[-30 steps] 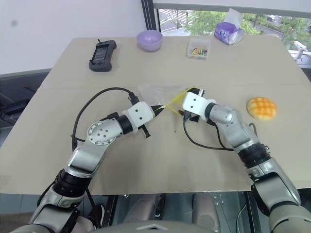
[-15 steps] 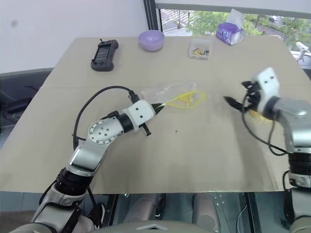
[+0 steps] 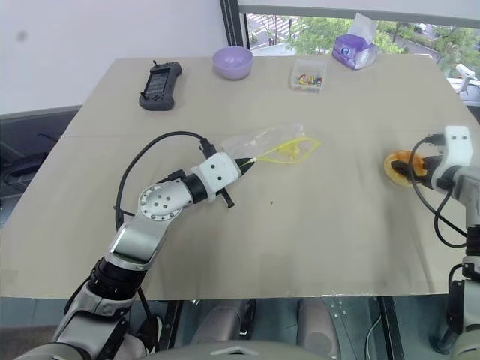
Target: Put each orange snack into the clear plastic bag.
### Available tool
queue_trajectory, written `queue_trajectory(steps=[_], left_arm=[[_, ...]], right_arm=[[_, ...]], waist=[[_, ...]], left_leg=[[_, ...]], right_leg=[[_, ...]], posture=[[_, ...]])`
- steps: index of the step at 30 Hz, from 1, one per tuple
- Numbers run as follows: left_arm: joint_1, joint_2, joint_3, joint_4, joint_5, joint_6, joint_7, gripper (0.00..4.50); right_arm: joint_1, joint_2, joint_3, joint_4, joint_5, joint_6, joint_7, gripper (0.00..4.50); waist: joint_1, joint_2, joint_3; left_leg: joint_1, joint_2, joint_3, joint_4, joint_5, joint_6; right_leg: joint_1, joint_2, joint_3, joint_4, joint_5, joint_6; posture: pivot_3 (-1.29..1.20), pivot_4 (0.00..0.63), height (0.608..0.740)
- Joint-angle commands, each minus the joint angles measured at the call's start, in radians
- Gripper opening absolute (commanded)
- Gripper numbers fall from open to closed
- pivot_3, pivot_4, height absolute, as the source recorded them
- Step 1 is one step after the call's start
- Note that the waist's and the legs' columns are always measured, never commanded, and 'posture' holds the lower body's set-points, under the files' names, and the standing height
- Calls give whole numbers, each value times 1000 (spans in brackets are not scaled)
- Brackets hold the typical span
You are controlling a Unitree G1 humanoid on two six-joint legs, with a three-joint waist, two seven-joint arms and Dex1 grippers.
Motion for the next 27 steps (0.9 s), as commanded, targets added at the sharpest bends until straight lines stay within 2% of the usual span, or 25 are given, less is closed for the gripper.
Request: queue_trajectory(steps=[1, 3, 7, 11, 15, 22, 25, 27], left_arm=[[-11, -2, 11, -29, 5, -14, 8, 0], [-10, -1, 12, -29, 5, -15, 8, 0], [-13, -4, 11, -28, 8, -12, 11, 0], [-19, -8, 9, -26, 9, -10, 12, 0], [-19, -10, 14, -27, 5, -7, 11, 0], [-3, -35, 34, -59, -54, 18, -3, 0], [4, -36, 34, -69, -66, 21, -9, 0], [6, -35, 34, -72, -73, 26, -11, 0]], right_arm=[[-24, 10, -30, -4, 42, 62, 7, 4483], [-30, 13, -29, -5, 53, 78, 8, 4483], [1, -14, 78, -34, 14, 54, 81, 4483], [17, -21, 166, 30, -50, 14, 104, 4483], [-1, -7, 194, 134, -86, -27, 113, 4483], [-26, 2, 225, 215, -134, -76, 125, 4483], [-34, 11, 219, 228, -140, -85, 120, 3829], [-38, 14, 215, 229, -140, -82, 123, 3155]], waist=[[-1, 0, 0], [-1, 0, 0], [-3, 0, 0], [-4, -1, 0], [-3, -3, -2], [1, -14, -9], [1, -16, -10], [1, -16, -10]], left_leg=[[0, 0, 0, 0, 0, 0], [0, 0, 0, 0, 0, 0], [0, 0, 0, 0, 0, 0], [2, 0, 0, 0, 0, 0], [5, 0, -1, 1, 0, 0], [7, 0, -4, 4, -1, 2], [7, 0, -5, 4, -1, 2], [7, 0, -5, 4, -1, 1]], right_leg=[[0, 0, 0, 0, 0, 0], [0, 0, 0, 0, 0, 0], [1, 0, 0, 0, 0, 0], [2, 1, -1, 0, 0, 0], [8, 1, -3, -1, 0, 0], [13, 1, -7, -2, 0, 0], [13, 1, -7, -2, 0, 0], [13, 1, -7, -2, 0, 0]], posture=[[0, 150, 740], [0, 150, 740], [0, 150, 740], [0, 150, 740], [0, 150, 740], [0, 150, 740], [0, 150, 740], [0, 150, 740]])
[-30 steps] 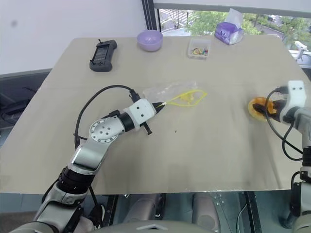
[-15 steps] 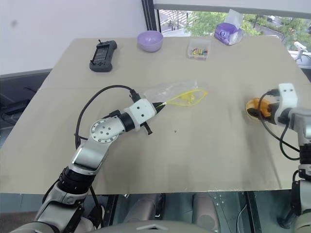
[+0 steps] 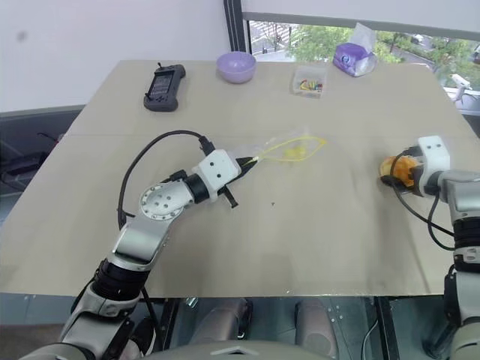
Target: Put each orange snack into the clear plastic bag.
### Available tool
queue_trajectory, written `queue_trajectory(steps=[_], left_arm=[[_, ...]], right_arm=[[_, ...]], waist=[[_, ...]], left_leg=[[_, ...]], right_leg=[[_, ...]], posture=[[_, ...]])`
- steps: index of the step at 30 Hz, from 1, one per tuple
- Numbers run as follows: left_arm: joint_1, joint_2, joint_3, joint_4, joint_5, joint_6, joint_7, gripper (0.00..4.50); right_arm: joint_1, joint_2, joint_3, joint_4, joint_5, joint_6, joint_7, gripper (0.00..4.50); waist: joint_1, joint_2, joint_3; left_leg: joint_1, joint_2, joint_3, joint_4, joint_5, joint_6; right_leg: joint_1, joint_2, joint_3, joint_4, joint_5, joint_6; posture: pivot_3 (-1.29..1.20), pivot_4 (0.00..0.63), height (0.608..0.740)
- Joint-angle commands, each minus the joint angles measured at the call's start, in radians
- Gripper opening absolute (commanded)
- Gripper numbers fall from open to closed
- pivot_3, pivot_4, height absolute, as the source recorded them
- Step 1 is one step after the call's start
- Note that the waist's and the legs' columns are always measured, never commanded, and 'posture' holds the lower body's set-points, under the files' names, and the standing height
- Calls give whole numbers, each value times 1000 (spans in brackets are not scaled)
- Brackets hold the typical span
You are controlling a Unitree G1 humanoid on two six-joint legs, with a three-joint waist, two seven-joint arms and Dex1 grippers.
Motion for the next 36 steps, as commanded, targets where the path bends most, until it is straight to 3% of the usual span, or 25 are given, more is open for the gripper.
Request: queue_trajectory(steps=[1, 5, 8, 12, 16, 20, 27, 36], left_arm=[[-1, 0, 17, -47, -17, -1, -2, 0], [1, 4, 13, -41, -11, -6, 1, 0], [-1, 3, 10, -37, -8, -8, 4, 0], [-4, 3, 9, -32, -4, -10, 6, 0], [-2, 8, 8, -30, 1, -11, 6, 0], [4, 8, 2, -30, 4, -13, 5, 0], [2, 6, -4, -25, 6, -15, 5, 0], [-2, -6, -15, -19, 10, -17, 11, 0]], right_arm=[[26, 24, 17, 43, -7, 24, 17, 2617], [27, 28, 8, 36, -11, 30, 19, 861], [29, 29, -5, 28, -10, 28, 14, 128], [29, 11, -11, -16, -26, -67, 21, 40], [37, -60, 21, -167, -43, -189, 127, 40], [32, -143, 46, -390, 8, -196, 300, 40], [-10, -217, 89, -692, 128, -133, 518, 40], [-115, -135, 240, -736, 99, -138, 545, 40]], waist=[[0, 0, 0], [-1, 0, 0], [-2, 0, 0], [-2, 0, 0], [-7, 5, 3], [-6, 17, 10], [2, 17, 11], [10, 17, 11]], left_leg=[[0, 0, 0, 0, 0, 0], [0, 0, 0, -1, 0, 0], [0, 0, 0, -1, 0, 0], [0, 0, 0, -1, 0, 0], [0, 0, 1, -1, 0, 0], [-2, 0, 1, -1, 0, 0], [-3, 0, 0, -2, 0, 0], [-3, 0, -1, -2, 0, -1]], right_leg=[[0, 0, 0, 0, 0, 0], [0, 1, -1, 0, 0, 0], [0, 1, 0, -1, 0, 0], [0, 1, 0, -1, 0, 0], [-1, 0, 1, 0, 0, 0], [-3, 0, 2, 0, 0, 0], [-3, -1, 0, -2, 0, 0], [-3, -1, -1, -2, 0, 0]], posture=[[0, 150, 740], [0, 150, 740], [0, 150, 740], [0, 150, 740], [0, 150, 740], [0, 150, 740], [0, 150, 740], [0, 150, 740]])
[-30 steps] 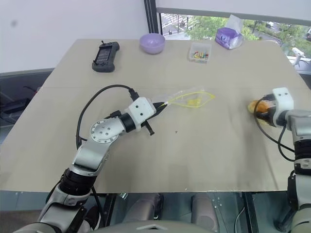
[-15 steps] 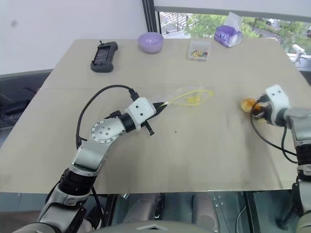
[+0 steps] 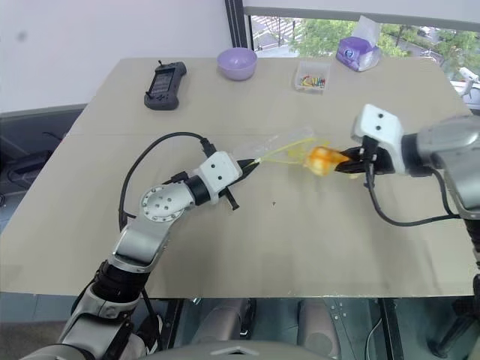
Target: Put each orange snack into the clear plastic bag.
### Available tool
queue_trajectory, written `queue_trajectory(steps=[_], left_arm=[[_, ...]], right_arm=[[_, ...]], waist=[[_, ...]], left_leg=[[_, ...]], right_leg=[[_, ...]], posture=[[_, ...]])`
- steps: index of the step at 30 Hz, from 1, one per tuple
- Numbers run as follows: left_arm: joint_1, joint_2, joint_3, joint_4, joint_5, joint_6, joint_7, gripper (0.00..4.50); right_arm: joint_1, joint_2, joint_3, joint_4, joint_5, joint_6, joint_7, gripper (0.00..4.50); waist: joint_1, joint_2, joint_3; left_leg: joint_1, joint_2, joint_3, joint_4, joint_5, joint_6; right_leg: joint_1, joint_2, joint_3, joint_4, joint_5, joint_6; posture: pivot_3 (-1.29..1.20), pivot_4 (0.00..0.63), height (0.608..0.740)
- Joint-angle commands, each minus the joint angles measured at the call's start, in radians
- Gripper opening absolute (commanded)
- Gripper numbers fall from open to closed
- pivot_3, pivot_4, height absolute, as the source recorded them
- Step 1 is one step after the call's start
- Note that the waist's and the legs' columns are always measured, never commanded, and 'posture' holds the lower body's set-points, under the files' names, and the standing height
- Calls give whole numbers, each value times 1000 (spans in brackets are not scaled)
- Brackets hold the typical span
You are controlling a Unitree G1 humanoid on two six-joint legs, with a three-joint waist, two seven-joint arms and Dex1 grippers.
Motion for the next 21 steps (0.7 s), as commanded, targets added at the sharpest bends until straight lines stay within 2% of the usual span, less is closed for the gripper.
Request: queue_trajectory(steps=[1, 14, 21], left_arm=[[-6, -5, -6, -16, 9, -18, 9, 0], [-2, 2, -25, -16, 16, -45, -14, 0], [-25, -1, -53, 12, 19, -85, -37, 0]], right_arm=[[-63, 42, 34, 17, -35, -29, -17, 40], [-171, 153, 155, 185, -164, -30, -40, 40], [-260, 209, 223, 272, -286, 132, -131, 40]], waist=[[0, 0, 0], [11, 0, 0], [10, 0, 0]], left_leg=[[0, 0, 0, 0, 0, 0], [-2, -1, 0, 0, 0, -1], [-3, -1, 1, 0, 1, -1]], right_leg=[[0, 0, 0, 0, 0, 0], [-2, 0, 0, 0, 0, 0], [-6, 0, 1, 2, 0, 0]], posture=[[0, 150, 740], [0, 150, 740], [0, 150, 740]])
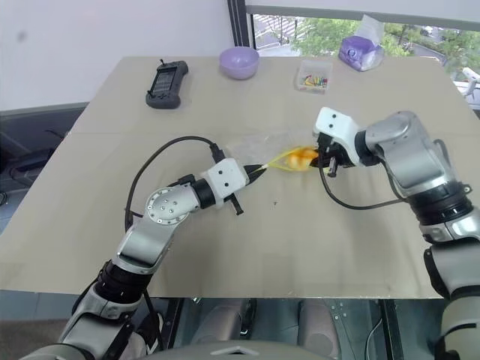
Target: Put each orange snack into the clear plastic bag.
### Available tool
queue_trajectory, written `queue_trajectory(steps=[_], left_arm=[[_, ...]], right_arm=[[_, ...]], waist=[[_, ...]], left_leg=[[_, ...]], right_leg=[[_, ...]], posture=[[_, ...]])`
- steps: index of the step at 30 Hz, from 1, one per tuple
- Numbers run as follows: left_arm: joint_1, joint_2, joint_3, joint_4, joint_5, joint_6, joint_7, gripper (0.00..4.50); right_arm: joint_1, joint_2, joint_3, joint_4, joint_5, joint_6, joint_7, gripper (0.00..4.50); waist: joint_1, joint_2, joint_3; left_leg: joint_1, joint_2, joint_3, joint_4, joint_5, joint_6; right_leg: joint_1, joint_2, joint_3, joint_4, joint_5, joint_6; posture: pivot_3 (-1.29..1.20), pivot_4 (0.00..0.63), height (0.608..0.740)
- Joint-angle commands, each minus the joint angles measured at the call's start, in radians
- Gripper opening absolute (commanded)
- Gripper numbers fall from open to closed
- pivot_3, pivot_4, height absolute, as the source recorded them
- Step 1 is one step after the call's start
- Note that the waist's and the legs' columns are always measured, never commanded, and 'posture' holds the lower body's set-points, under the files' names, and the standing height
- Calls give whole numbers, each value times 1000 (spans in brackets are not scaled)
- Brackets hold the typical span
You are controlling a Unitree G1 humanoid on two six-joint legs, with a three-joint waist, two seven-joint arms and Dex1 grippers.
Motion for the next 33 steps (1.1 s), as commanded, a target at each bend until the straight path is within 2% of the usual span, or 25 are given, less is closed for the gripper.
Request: queue_trajectory(steps=[1, 5, 13, 18, 23, 26, 30, 32, 33], left_arm=[[-25, -7, -13, 5, 3, -38, -9, 0], [-44, -19, -25, 29, 6, -57, -10, 0], [-66, -40, -35, 51, 6, -71, -6, 0], [-68, -43, -34, 55, 7, -75, -7, 0], [-67, -43, -33, 54, 8, -73, -8, 0], [-68, -42, -33, 52, 8, -73, -9, 0], [-69, -42, -33, 54, 7, -75, -10, 0], [-70, -43, -35, 55, 8, -75, -10, 0], [-70, -44, -35, 54, 7, -75, -10, 0]], right_arm=[[-43, 11, -1, -15, -28, 32, -17, 40], [-36, 67, -32, -112, 52, 107, 9, 40], [0, 183, -96, -121, 94, 25, -102, 40], [26, 200, -90, -39, 25, -61, -206, 40], [45, 234, -132, -80, 109, 14, -190, 40], [63, 190, -79, -33, 22, -122, -211, 40], [90, 273, -175, -118, 199, -27, -170, 40], [89, 269, -156, -79, 131, -77, -226, 40], [90, 260, -135, -31, 69, -169, -266, 40]], waist=[[1, 0, 0], [-3, 0, 0], [-2, 0, 0], [-2, 0, 0], [-10, 0, 0], [-13, 0, 0], [-26, 0, 0], [-30, 0, 0], [-28, 0, 0]], left_leg=[[-1, 0, 0, 0, 0, 0], [-14, 0, -1, 4, 0, 0], [-14, -1, -1, 4, 0, 0], [-14, -1, -1, 4, 0, 0], [-14, -1, -1, 4, 0, 0], [-14, -1, -1, 5, 0, 0], [-14, -1, -1, 5, 0, 0], [-13, -1, 0, 5, 0, 0], [-13, -1, 1, 5, 0, 0]], right_leg=[[-1, 0, 0, 0, 0, 0], [-13, 0, 0, 2, 0, 0], [-13, -1, 0, 3, 0, 0], [-13, -1, 0, 3, 0, 0], [-14, -1, 0, 4, 0, 0], [-14, -1, 0, 5, 0, 0], [-13, -1, 0, 5, 0, 0], [-14, 0, 1, 7, 0, 0], [-16, 0, 2, 8, 0, 0]], posture=[[0, 150, 740], [0, 150, 740], [0, 150, 740], [0, 150, 740], [0, 150, 740], [0, 150, 740], [0, 150, 740], [0, 150, 740], [0, 150, 740]])
